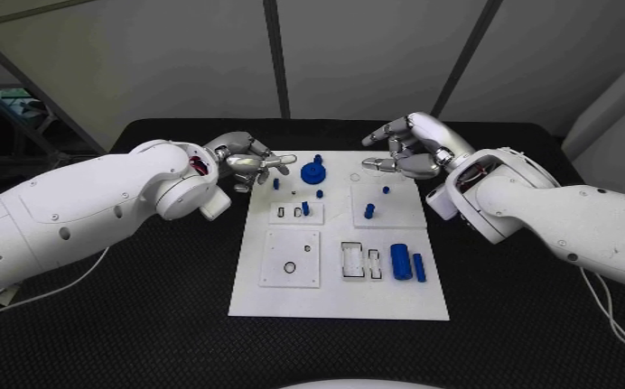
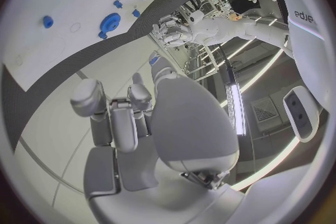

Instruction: Assemble the parts on the task board

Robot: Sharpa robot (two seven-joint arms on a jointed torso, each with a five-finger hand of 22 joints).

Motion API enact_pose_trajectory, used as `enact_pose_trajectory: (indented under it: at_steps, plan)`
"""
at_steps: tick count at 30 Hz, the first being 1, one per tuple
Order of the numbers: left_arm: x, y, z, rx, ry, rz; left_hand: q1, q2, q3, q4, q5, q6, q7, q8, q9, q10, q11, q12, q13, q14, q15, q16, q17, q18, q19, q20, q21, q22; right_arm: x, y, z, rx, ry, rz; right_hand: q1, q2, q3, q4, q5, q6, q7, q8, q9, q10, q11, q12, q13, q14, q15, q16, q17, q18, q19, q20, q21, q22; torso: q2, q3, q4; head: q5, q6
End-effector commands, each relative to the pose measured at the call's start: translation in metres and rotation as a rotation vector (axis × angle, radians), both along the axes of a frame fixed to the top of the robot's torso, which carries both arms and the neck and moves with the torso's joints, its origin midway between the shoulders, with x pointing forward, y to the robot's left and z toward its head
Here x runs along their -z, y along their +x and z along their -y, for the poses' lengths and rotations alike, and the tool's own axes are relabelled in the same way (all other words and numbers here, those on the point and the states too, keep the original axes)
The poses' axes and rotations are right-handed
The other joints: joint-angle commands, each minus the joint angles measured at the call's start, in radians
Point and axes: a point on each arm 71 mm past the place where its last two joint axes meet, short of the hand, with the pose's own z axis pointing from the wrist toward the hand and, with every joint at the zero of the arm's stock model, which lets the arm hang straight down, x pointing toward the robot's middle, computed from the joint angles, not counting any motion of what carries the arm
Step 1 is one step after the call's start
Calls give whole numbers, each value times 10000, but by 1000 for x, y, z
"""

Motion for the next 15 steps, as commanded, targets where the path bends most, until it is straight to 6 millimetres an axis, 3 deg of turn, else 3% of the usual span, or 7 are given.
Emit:
enact_pose_trajectory:
  at_steps: [1,7,11,15]
  plan:
    - [5,2,1,422,2867,-804,-78,-18,-79,135,-25,21,-92,415,335,107,-67,1065,1044,380,-121,49,16,-192,205,-27,268,466,-1,2,8,169,595,-467,-74,72,-38,-32,77,76,-4,50,-2,-88,-20,-111,-99,660,-53,-85,1151,181,-89,-53,-92,-123,-132,55,-37,55,-37]
    - [5,10,20,560,3943,-1054,-119,71,-277,263,-22,-333,-272,1639,1657,194,-218,2489,2424,379,-233,38,35,-289,444,-144,637,1119,-2,4,18,468,610,-580,-94,76,-52,-33,120,89,-14,58,-12,-111,-32,-162,-156,648,-66,-124,1104,188,-105,-66,-134,-175,-185,87,-21,67,-101]
    - [8,13,32,674,4511,-1229,-214,167,-478,270,-25,-803,-313,2374,2631,111,-268,2663,2545,385,-276,30,49,-317,475,-166,728,1300,-1,6,21,576,527,-747,-97,79,-62,-49,172,44,-14,36,-38,-289,-37,-395,-420,578,-78,-299,852,245,-277,-83,-343,-489,-182,90,-27,102,-128]
    - [10,15,39,806,4880,-1360,-408,200,-725,301,-40,-1012,-341,2687,3104,110,-278,2746,2595,387,-287,22,52,-325,485,-176,758,1376,0,6,22,624,430,-820,-100,81,-67,-56,249,30,-15,31,-50,-344,-40,-487,-523,559,-84,-367,773,261,-320,-92,-429,-593,-164,87,-34,101,-147]
